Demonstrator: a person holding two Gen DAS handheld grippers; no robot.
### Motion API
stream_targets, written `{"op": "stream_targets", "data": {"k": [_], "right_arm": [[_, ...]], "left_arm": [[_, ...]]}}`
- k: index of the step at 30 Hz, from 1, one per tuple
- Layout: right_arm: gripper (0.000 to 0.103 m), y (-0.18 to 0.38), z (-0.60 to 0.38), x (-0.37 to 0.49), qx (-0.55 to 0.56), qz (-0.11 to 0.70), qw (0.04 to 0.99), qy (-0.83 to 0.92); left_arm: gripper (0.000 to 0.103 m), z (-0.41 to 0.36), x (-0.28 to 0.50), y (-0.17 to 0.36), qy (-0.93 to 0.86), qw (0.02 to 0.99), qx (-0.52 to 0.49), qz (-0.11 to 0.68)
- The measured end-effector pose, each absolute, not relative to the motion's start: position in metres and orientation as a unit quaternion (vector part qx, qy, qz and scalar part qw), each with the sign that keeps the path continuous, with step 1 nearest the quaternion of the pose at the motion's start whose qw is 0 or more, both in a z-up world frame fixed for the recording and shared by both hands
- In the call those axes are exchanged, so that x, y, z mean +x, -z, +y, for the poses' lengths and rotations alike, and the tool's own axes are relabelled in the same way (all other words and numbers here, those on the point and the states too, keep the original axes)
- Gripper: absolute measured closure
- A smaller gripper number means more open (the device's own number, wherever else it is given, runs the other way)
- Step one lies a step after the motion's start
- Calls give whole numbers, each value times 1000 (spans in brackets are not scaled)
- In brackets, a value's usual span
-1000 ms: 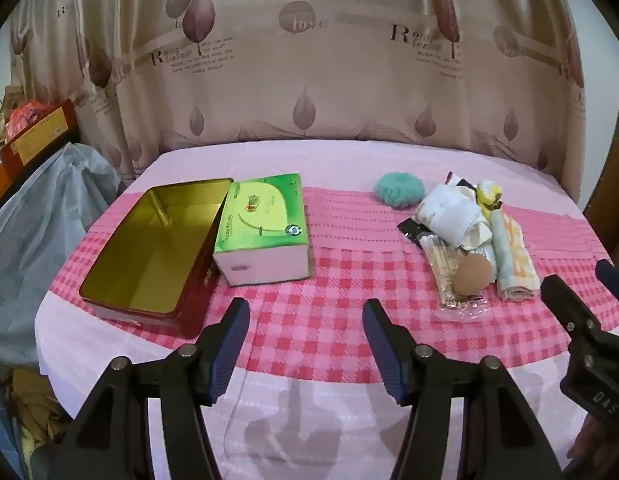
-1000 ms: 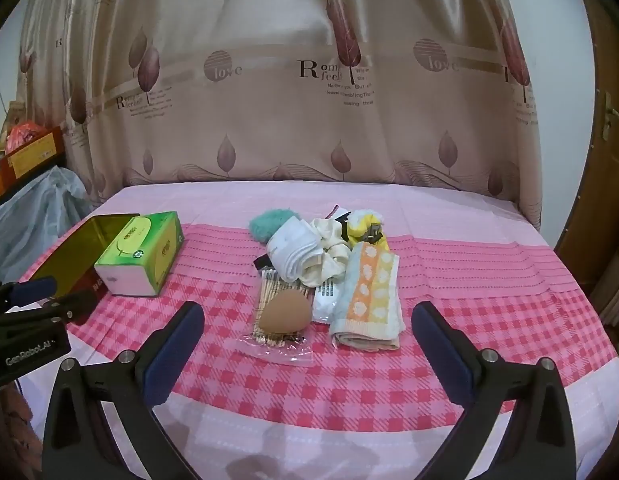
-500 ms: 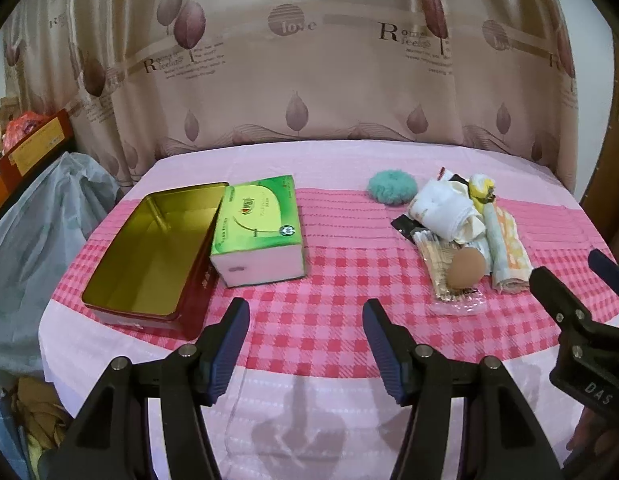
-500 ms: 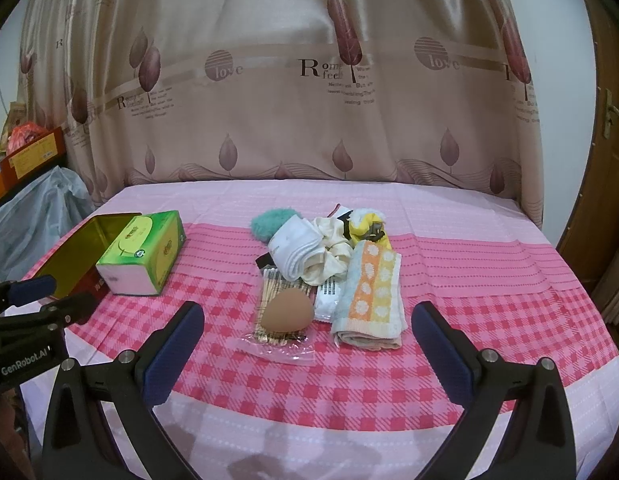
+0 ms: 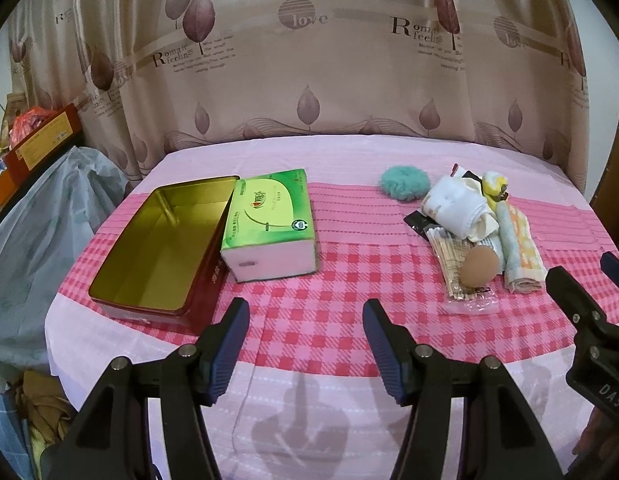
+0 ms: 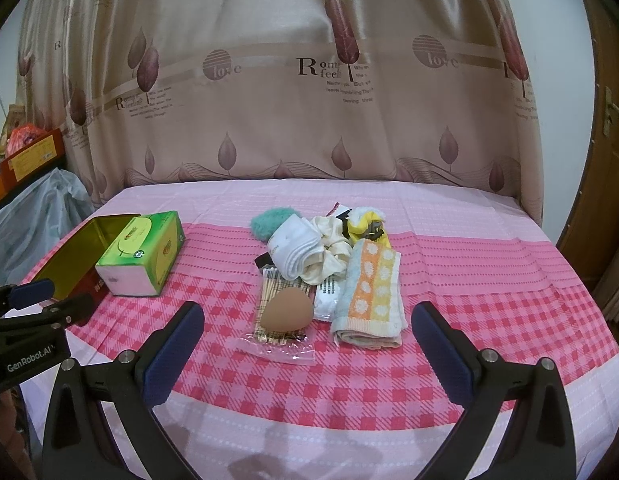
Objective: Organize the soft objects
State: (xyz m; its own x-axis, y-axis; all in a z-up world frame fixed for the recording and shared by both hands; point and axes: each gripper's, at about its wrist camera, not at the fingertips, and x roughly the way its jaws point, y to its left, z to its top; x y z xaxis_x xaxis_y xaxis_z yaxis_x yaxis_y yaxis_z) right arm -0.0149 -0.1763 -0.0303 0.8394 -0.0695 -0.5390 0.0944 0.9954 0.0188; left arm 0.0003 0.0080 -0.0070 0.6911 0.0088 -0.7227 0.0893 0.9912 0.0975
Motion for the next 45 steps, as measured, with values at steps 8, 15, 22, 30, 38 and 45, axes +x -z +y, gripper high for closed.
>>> {"op": "stream_targets", "data": {"k": [8,15,22,30,38,45], "right_arm": [[0,30,-176,-15,21,280,959,43],[0,30,-177,-15,23,280,959,43],[0,30,-177,-15,23,281,958,42],[0,31,-177,-14,24,281,959,42],[0,31,-177,-14,24,281,959,42],[0,32,-176,-14,23,282,958,45]], "left_arm": [[43,7,1,8,19,917,63,393],[43,8,2,9,18,916,64,395],[43,9,3,9,17,916,63,395],[43,12,4,11,16,915,61,398],[43,12,5,13,15,914,61,401],[43,13,6,15,15,912,62,404]]}}
